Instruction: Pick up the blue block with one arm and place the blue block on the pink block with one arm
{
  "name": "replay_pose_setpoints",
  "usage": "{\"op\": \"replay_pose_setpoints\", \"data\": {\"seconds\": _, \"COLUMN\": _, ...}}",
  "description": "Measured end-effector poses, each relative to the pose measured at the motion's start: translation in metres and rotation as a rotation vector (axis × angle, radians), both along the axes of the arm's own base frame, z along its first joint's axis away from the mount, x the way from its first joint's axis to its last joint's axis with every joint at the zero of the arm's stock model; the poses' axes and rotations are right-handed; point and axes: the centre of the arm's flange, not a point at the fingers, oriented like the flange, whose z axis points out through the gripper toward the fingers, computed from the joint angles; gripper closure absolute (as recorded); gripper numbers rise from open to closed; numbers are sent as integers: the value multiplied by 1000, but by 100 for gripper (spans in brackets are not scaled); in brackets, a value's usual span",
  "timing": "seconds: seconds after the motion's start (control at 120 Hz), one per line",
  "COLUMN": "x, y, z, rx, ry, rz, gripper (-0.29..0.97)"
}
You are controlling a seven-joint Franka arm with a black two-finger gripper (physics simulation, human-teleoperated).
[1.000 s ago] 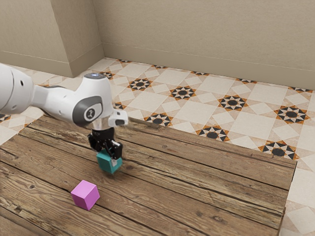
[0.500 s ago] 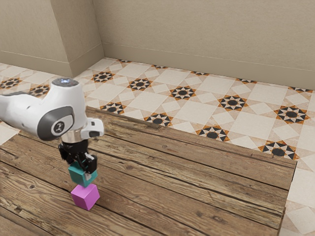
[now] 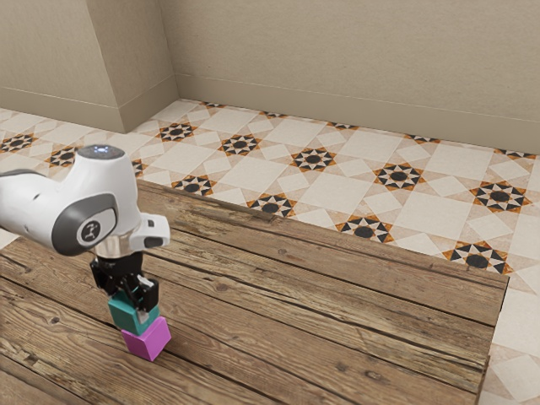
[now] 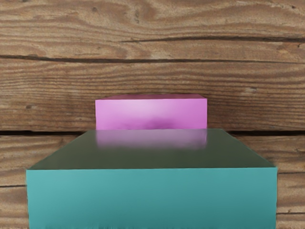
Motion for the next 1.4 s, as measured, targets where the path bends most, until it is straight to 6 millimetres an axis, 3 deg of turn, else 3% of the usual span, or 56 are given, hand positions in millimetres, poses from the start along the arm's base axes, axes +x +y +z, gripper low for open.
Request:
{"op": "replay_pose_setpoints", "data": {"seconds": 0.6, "x": 6, "y": -2, "z": 0, "rx": -7, "ry": 2, "rz": -4, "gripper": 28}}
{"op": "replay_pose_setpoints", "data": {"seconds": 0.775, "x": 6, "y": -3, "z": 1, "rx": -7, "ry": 0, "rz": -7, "gripper": 13}}
{"op": "replay_pose_setpoints", "data": {"seconds": 0.842, "x": 8, "y": -4, "z": 11, "rx": -4, "ry": -12, "rz": -7, "gripper": 9}}
{"op": "replay_pose_setpoints", "data": {"seconds": 0.95, "x": 12, "y": -7, "z": 65, "rx": 17, "ry": -86, "rz": -7, "gripper": 6}}
{"op": "replay_pose_setpoints", "data": {"seconds": 1.025, "x": 8, "y": -7, "z": 85, "rx": 25, "ry": -100, "rz": -3, "gripper": 4}}
{"op": "replay_pose_setpoints", "data": {"seconds": 1.4, "x": 1, "y": -6, "z": 91, "rx": 27, "ry": -48, "rz": 3, "gripper": 1}}
